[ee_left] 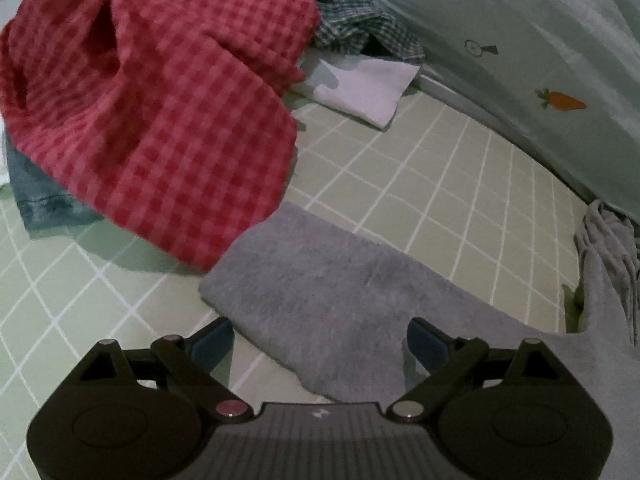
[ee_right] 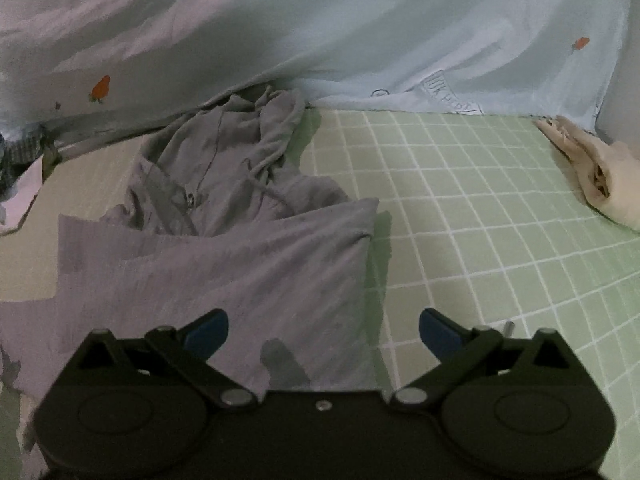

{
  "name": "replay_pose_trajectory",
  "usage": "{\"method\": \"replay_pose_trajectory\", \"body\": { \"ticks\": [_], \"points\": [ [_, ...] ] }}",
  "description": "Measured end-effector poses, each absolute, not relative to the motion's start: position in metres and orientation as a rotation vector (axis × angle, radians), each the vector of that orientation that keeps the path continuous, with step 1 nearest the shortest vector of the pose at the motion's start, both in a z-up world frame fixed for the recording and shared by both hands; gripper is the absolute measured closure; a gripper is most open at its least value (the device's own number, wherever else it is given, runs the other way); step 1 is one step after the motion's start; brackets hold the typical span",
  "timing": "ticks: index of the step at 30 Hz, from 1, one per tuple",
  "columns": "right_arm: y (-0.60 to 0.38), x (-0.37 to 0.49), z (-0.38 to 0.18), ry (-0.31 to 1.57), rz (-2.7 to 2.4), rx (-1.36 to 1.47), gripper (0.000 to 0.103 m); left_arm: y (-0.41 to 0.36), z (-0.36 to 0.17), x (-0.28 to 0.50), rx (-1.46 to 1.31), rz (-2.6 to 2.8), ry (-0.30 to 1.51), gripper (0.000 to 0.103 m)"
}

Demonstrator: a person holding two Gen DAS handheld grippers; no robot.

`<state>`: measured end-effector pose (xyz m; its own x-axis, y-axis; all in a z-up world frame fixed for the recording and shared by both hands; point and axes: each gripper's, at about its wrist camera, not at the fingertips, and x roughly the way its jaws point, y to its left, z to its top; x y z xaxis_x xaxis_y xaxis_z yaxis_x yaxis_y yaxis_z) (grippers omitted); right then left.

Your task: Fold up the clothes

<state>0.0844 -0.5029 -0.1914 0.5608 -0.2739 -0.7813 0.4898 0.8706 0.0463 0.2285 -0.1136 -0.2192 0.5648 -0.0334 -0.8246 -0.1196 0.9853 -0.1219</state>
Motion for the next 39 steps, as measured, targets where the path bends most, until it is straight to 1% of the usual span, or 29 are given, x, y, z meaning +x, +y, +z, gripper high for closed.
{"method": "replay_pose_trajectory", "body": {
  "ticks": [1,2,4,6,10,13,16,22,27,29,30,31,32,33,34,35,39],
  "points": [
    [-0.501,0.085,-0.192,0.872,-0.457,0.268,0.0,-0.115,-0.219,0.229,-0.151,0.049,0.972,0.016],
    [-0.499,0.085,-0.192,0.879,-0.455,0.266,0.0,-0.117,-0.219,0.23,-0.128,0.051,0.973,0.029],
    [-0.496,0.084,-0.192,0.887,-0.446,0.26,0.0,-0.119,-0.217,0.23,-0.089,0.067,0.977,0.041],
    [-0.493,0.084,-0.193,0.894,-0.436,0.25,0.0,-0.119,-0.216,0.23,-0.099,0.053,0.979,0.048],
    [-0.49,0.084,-0.191,0.893,-0.411,0.229,0.0,-0.124,-0.213,0.227,-0.122,0.023,0.983,0.078],
    [-0.492,0.083,-0.189,0.878,-0.399,0.23,0.0,-0.132,-0.206,0.221,-0.114,0.011,0.964,0.083],
    [-0.497,0.08,-0.187,0.863,-0.393,0.238,0.0,-0.143,-0.194,0.216,-0.113,-0.017,0.933,0.085],
    [-0.511,0.072,-0.187,0.834,-0.394,0.284,0.0,-0.186,-0.154,0.2,-0.123,-0.191,0.863,0.085],
    [-0.532,0.061,-0.184,0.8,-0.416,0.319,0.0,-0.25,-0.121,0.181,-0.11,-0.462,0.822,0.085],
    [-0.54,0.056,-0.183,0.792,-0.434,0.327,0.0,-0.279,-0.119,0.174,-0.073,-0.551,0.828,0.08],
    [-0.544,0.053,-0.183,0.789,-0.447,0.325,0.0,-0.29,-0.122,0.17,-0.052,-0.576,0.837,0.077],
    [-0.547,0.052,-0.183,0.787,-0.455,0.32,0.0,-0.301,-0.125,0.167,-0.031,-0.598,0.846,0.068],
    [-0.55,0.05,-0.182,0.786,-0.462,0.314,0.0,-0.308,-0.128,0.165,-0.009,-0.608,0.856,0.057],
    [-0.552,0.049,-0.181,0.782,-0.466,0.31,0.0,-0.311,-0.131,0.164,0.005,-0.61,0.862,0.051],
    [-0.552,0.05,-0.18,0.779,-0.463,0.308,0.0,-0.312,-0.132,0.163,0.015,-0.604,0.865,0.038],
    [-0.552,0.051,-0.18,0.776,-0.458,0.307,0.0,-0.311,-0.134,0.163,0.019,-0.59,0.865,0.028],
    [-0.545,0.065,-0.181,0.782,-0.402,0.294,0.0,-0.291,-0.139,0.17,-0.004,-0.489,0.882,0.026]
  ]
}}
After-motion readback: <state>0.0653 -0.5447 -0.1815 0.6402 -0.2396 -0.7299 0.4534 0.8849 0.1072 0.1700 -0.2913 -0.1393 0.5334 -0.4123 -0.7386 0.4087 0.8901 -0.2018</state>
